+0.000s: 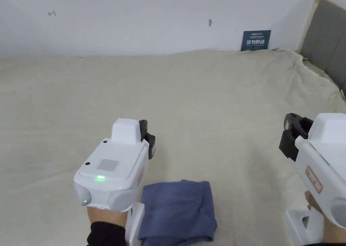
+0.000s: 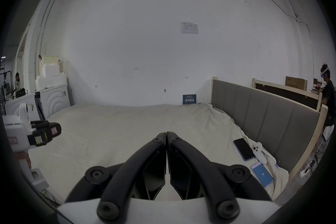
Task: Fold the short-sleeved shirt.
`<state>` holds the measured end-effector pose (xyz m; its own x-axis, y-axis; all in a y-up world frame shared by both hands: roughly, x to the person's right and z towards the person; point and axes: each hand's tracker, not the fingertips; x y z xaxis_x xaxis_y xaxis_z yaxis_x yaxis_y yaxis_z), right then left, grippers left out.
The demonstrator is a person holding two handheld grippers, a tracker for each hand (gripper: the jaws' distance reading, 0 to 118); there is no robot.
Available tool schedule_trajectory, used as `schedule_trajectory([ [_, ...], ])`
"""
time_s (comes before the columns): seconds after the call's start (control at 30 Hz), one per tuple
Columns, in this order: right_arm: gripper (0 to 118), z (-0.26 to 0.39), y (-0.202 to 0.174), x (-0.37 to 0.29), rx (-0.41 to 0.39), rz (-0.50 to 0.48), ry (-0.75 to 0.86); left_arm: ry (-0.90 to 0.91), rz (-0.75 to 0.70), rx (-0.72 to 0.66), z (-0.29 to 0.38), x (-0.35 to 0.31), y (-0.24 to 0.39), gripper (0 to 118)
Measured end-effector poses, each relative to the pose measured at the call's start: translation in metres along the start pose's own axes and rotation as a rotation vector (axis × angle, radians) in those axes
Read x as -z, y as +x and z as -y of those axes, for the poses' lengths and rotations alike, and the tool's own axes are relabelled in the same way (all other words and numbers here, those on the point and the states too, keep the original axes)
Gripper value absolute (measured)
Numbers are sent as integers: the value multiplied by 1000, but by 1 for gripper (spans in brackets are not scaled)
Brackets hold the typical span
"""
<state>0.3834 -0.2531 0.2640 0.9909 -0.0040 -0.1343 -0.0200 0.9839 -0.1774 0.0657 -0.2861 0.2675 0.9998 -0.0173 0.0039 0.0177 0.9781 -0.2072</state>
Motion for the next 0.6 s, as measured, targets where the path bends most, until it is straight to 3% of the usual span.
schedule_trajectory([
  [0.33,0,0,-24,5,-6,-35,47,97,-153,-35,-9,-18,-55,0],
  [0.6,0,4,-28,8,-1,-48,41,96,-182,-73,-5,-20,-71,0],
])
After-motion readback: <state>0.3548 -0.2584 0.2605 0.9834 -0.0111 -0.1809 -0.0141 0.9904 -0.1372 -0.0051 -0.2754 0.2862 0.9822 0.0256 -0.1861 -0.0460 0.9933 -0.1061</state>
